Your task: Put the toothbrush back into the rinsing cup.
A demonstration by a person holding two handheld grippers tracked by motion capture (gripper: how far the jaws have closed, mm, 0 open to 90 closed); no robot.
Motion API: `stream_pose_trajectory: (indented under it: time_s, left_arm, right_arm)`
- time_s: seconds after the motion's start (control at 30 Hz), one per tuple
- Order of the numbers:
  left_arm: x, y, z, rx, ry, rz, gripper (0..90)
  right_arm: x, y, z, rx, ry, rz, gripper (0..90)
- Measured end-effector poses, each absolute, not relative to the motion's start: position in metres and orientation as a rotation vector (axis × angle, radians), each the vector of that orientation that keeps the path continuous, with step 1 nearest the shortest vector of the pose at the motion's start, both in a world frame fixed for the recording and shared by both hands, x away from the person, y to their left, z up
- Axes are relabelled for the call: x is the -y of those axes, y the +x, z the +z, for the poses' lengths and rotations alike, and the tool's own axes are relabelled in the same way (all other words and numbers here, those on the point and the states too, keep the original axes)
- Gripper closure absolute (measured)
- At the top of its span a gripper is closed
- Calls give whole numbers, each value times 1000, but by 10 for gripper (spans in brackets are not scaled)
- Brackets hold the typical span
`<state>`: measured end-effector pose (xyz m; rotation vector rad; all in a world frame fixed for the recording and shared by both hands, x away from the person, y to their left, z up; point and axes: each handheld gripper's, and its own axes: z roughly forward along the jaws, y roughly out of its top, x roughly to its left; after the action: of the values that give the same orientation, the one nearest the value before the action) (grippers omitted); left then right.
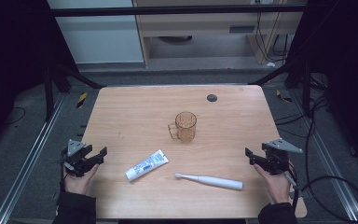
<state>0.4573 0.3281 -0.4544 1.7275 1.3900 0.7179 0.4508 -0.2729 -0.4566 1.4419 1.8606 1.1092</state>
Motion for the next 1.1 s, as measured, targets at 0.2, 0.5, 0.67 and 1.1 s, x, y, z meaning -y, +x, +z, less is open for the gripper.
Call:
stream_pose_trajectory:
  time_s: [0.2,0.5,0.67,1.1]
  left_arm:
    - [-325,453,-458,-1377,1766,721,414]
    - [-323,454,-461,-1395,1773,709,425]
    - [-322,455,-463,-1412,1804,692,441]
    - [-317,454,-462,-1410,1832,679,467]
  right_arm:
    - [261,440,-454,-1943,1388,1099,373]
    - [246,432,-451,-2060,1363,1099,568]
    - [239,432,-455,-2151,1344,1063,700]
    - [231,423,-460,-2253,1323,1027,899]
